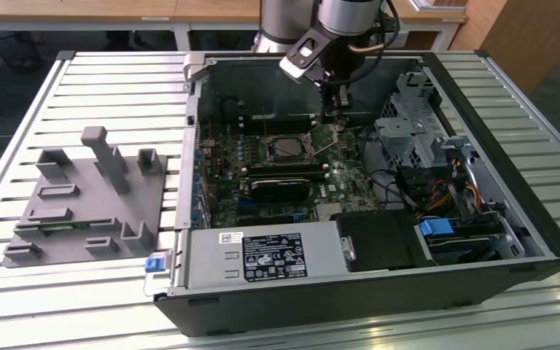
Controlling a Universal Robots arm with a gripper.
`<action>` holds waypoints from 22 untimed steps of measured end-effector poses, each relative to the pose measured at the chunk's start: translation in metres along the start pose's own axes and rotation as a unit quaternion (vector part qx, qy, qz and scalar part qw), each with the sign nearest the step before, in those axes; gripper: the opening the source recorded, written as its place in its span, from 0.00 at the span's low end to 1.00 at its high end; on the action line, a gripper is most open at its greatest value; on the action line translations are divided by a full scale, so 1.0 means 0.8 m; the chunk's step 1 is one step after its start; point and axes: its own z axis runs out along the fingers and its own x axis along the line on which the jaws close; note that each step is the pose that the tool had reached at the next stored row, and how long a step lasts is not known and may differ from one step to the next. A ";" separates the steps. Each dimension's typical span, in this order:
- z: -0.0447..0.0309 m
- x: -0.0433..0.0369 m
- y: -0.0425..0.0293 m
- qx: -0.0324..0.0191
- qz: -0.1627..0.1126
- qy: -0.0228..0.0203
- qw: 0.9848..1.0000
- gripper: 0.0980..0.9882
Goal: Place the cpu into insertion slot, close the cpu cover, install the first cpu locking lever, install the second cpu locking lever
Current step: 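Close the cpu cover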
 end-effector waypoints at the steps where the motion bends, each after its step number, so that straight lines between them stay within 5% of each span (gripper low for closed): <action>1: 0.0008 0.001 0.0011 0.000 0.000 0.000 1.000 0.03; 22: 0.0143 0.010 0.0257 0.000 0.000 0.000 1.000 0.03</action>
